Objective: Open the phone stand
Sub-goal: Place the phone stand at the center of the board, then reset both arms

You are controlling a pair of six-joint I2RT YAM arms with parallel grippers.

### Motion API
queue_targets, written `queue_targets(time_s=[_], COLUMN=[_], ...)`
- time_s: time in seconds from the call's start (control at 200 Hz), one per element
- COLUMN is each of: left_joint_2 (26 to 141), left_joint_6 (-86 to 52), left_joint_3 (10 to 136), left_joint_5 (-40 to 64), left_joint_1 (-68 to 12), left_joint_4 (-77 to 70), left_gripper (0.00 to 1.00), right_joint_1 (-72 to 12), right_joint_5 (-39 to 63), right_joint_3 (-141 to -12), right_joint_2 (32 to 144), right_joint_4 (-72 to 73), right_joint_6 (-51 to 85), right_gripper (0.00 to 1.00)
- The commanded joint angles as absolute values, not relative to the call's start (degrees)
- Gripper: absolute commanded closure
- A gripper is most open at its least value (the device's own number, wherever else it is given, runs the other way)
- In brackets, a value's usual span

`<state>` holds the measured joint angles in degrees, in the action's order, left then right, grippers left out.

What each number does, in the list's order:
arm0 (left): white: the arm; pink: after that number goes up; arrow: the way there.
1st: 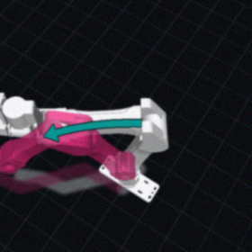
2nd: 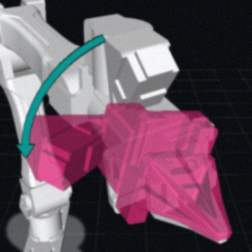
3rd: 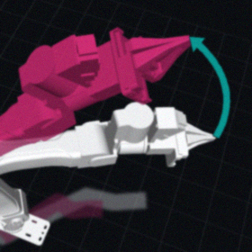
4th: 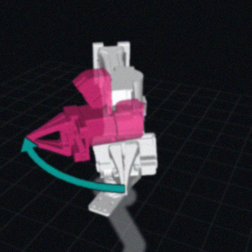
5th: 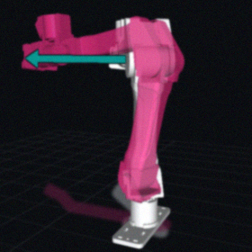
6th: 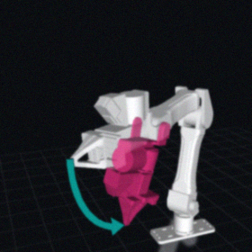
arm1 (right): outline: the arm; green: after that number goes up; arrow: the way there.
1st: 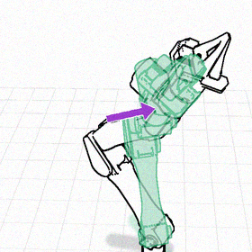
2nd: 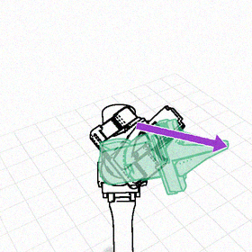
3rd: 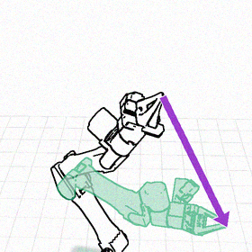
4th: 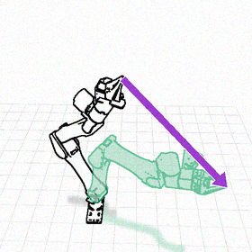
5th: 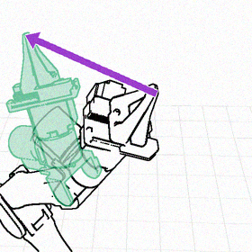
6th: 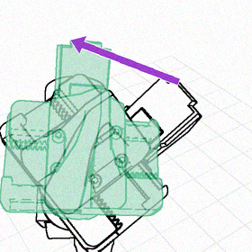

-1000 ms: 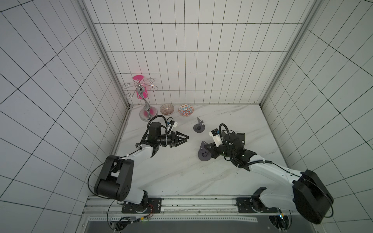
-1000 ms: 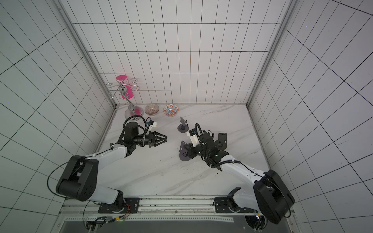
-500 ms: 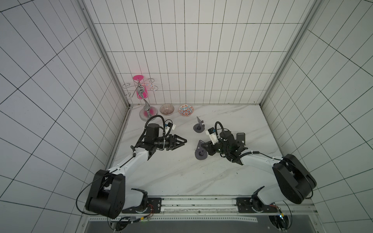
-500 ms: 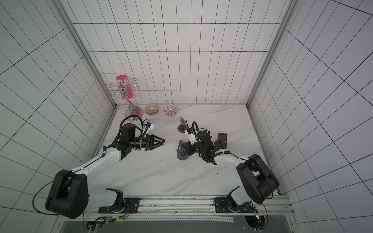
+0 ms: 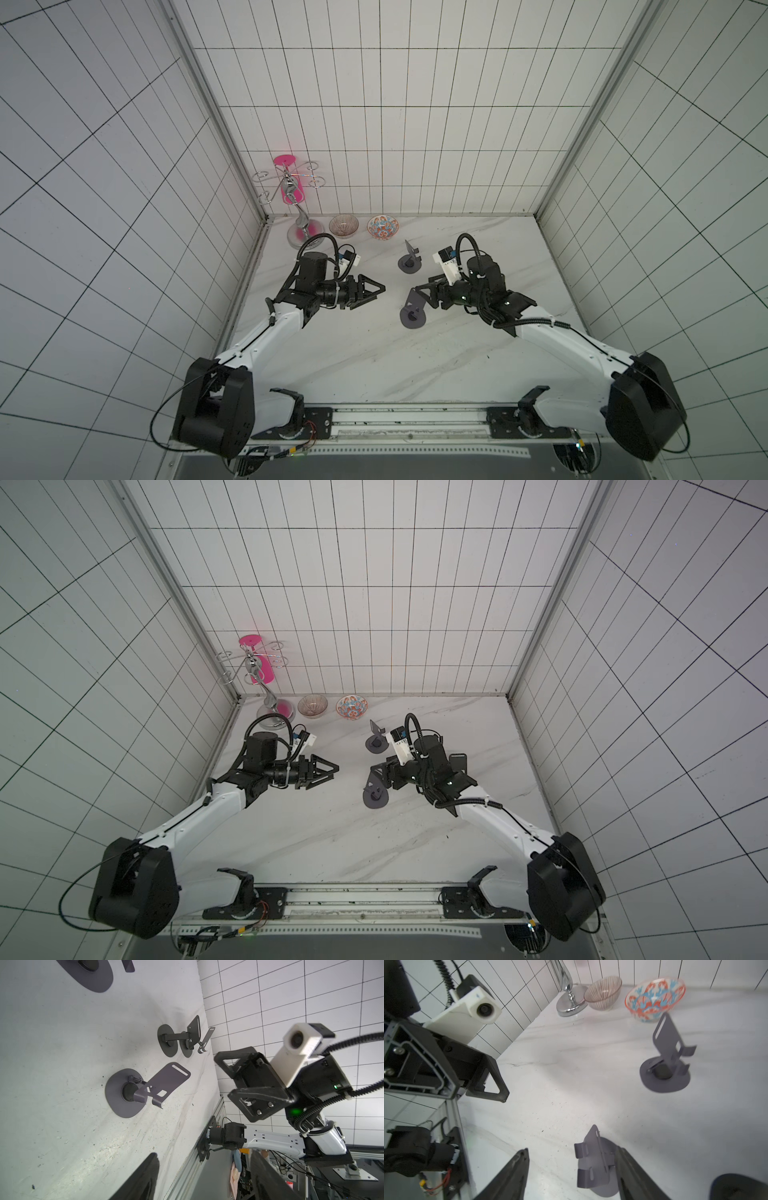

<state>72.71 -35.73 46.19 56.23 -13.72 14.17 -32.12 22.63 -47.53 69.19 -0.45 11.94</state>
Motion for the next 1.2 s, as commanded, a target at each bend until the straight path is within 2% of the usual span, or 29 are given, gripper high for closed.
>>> queue_targets(time_s=[0.0, 0.075, 0.185, 0.225, 0.28, 0.38, 0.4, 0.45, 0.59, 0.755, 0.855, 0.904, 0.959, 1.134, 1.194], left_joint_2=[70.52, 68.87, 65.2, 63.8, 61.8, 58.9, 58.41, 57.1, 60.17, 67.39, 69.86, 71.19, 73.66, 81.62, 84.06], left_joint_6=[-25.83, -22.18, -20.62, -20.2, -20.32, -20.04, -19.89, -17.55, -8.42, -4.22, -0.49, 0.51, 0.57, 3.47, 2.11], left_joint_3=[52.36, 54.8, 53.52, 52.14, 49.72, 44.31, 42.74, 38.2, 29.44, 25.04, 20.42, 19.2, 18.45, 20.54, 20.01], left_joint_5=[43.21, 31.09, 16.41, 10.89, 3.11, -9.21, -10.63, -12.6, -13.42, -14.58, -15.31, -15.29, -15.53, -15.42, -14.84], left_joint_1=[-13.6, -13.56, -13.46, -13.53, -13.57, -13.63, -13.63, -13.55, -13.01, -10.34, -10.25, -10.32, -10.25, -8.91, -7.54], left_joint_4=[27.81, 32.19, 29.35, 27.12, 23.67, 15.34, 13.04, 5.33, -11.42, -21.95, -33.16, -36.88, -41.72, -49.36, -51.93], left_gripper=[0.11, 0.11, 0.1, 0.11, 0.12, 0.11, 0.03, 0.02, 0.02, 0.02, 0.02, 0.02, 0.02, 0.02, 0.02], right_joint_1=[-31.79, -31.81, -31.76, -31.79, -31.59, -31.25, -30.89, -29.06, -16.9, -8.97, -2.48, 0.58, 4.24, 5.19, 5.18], right_joint_5=[15.33, 6.58, -8.39, -11.97, -13.29, -21.58, -24.22, -28.3, -18.41, -22.08, -16.81, -15.03, -11.28, -8.44, -5.06], right_joint_3=[-53.46, -56.33, -58.09, -57.48, -55.07, -49.09, -48.67, -47.6, -41.72, -29.6, -22.74, -20.63, -20.25, -20.78, -23.17], right_joint_2=[63.35, 59.78, 56.29, 55.09, 53.48, 53.06, 53.76, 55.31, 58.43, 58.87, 57.83, 59.61, 63.67, 76.89, 80.84], right_joint_4=[-13.09, -18.61, -23.53, -23.45, -21.87, -17.54, -17.77, -17.89, -10.75, 11.21, 21.42, 26.0, 28.24, 43.36, 42.23], right_joint_6=[8.0, 9.12, 11.2, 10.28, 7.6, 3.63, 3.67, 3.92, 9.17, 7.51, 10.18, 8.61, 12.91, 9.37, 8.1], right_gripper=[0.26, 0.26, 0.21, 0.16, 0.0, 0.01, 0.01, 0.01, 0.02, 0.01, 0.01, 0.01, 0.01, 0.01, 0.01])
